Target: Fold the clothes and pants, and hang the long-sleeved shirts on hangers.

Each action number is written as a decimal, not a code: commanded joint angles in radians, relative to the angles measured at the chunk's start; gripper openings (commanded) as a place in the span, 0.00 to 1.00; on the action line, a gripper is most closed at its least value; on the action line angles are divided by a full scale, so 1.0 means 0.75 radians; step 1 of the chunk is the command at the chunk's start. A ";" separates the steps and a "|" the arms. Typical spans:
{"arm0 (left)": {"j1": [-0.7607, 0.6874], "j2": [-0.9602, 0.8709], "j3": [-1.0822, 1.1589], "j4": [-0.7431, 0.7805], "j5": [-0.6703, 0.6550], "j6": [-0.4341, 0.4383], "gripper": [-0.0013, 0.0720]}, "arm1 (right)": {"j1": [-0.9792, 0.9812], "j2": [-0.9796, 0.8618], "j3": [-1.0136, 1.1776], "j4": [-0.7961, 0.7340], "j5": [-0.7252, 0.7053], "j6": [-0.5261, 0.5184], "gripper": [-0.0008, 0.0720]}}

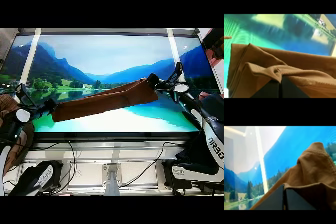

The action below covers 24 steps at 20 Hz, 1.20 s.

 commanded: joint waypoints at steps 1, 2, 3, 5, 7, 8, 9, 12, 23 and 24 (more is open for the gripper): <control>0.000 0.053 0.001 0.243 -0.108 -0.203 0.05 | 0.002 -0.037 0.004 -0.002 0.014 0.002 0.03; 0.001 0.068 0.000 0.351 -0.164 -0.274 0.05 | 0.004 -0.039 0.004 -0.002 0.013 0.002 0.03; 0.000 0.080 0.000 0.445 -0.220 -0.315 0.05 | 0.010 -0.039 0.004 -0.002 0.000 0.001 0.03; 0.000 0.089 0.000 0.545 -0.266 -0.344 0.05 | 0.038 -0.039 0.005 -0.004 -0.033 -0.001 0.03; 0.001 0.088 0.000 0.572 -0.227 -0.343 0.05 | 0.071 -0.039 0.005 -0.007 -0.076 -0.002 0.03; 0.000 0.087 0.000 0.575 -0.192 -0.343 0.05 | 0.087 -0.039 0.005 -0.009 -0.100 -0.002 0.03; 0.000 0.087 0.000 0.575 -0.160 -0.343 0.05 | 0.103 -0.039 0.005 -0.015 -0.116 -0.002 0.03; 0.000 0.085 0.000 0.575 -0.112 -0.343 0.07 | 0.146 -0.039 0.005 -0.028 -0.149 -0.002 0.03; 0.000 -0.079 0.000 0.571 -0.111 -0.373 0.77 | 0.217 -0.038 0.006 -0.111 -0.199 -0.013 0.58; 0.001 -0.086 0.000 0.583 -0.111 -0.373 0.77 | 0.216 -0.037 0.008 -0.131 -0.193 -0.013 0.58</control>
